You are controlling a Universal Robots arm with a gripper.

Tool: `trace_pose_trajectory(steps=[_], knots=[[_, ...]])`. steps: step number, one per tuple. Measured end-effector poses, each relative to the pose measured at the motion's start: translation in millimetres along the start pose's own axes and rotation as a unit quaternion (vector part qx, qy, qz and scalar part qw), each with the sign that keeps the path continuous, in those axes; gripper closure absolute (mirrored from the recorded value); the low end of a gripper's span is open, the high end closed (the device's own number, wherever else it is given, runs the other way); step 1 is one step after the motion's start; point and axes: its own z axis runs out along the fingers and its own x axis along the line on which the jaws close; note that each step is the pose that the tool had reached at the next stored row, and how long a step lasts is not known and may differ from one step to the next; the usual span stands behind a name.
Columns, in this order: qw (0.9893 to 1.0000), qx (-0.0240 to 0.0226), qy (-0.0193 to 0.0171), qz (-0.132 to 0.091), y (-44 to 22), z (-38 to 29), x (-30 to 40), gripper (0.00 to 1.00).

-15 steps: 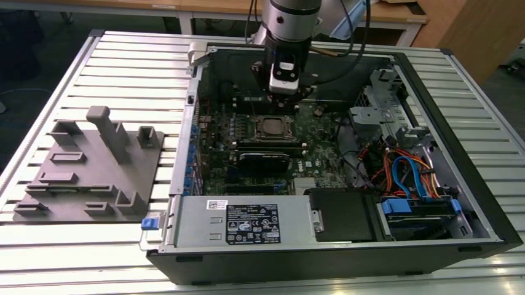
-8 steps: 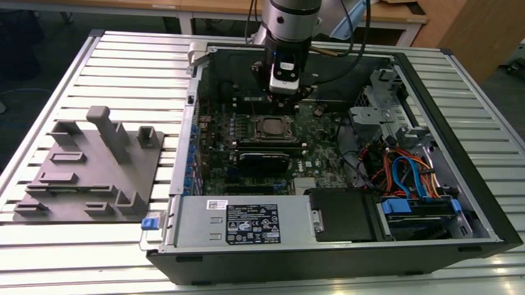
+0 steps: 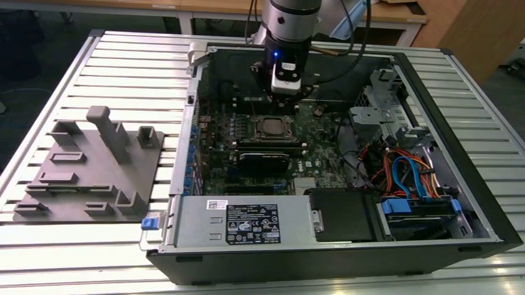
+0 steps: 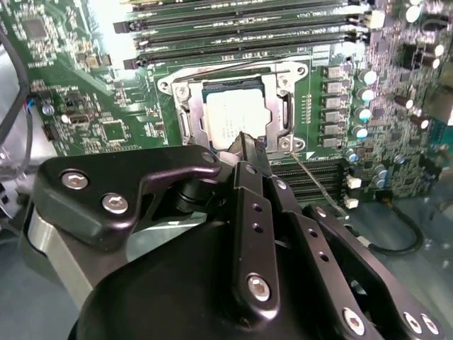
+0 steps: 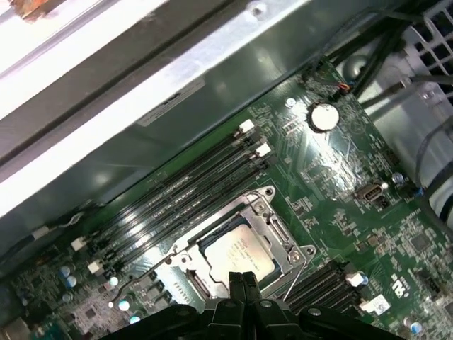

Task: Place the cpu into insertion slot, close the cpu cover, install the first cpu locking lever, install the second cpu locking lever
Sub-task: 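Install the first cpu locking lever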

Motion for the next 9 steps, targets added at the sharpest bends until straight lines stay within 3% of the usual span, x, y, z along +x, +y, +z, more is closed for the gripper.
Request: trace_pose_trajectory(steps=[4, 9], knots=[[0.9994, 0.0002, -0.0003, -0.036, 0.0, 0.0, 0.0, 0.90], [0.9967, 0.0005, -0.0006, -0.082, 0.0, 0.0, 0.0, 0.90]])
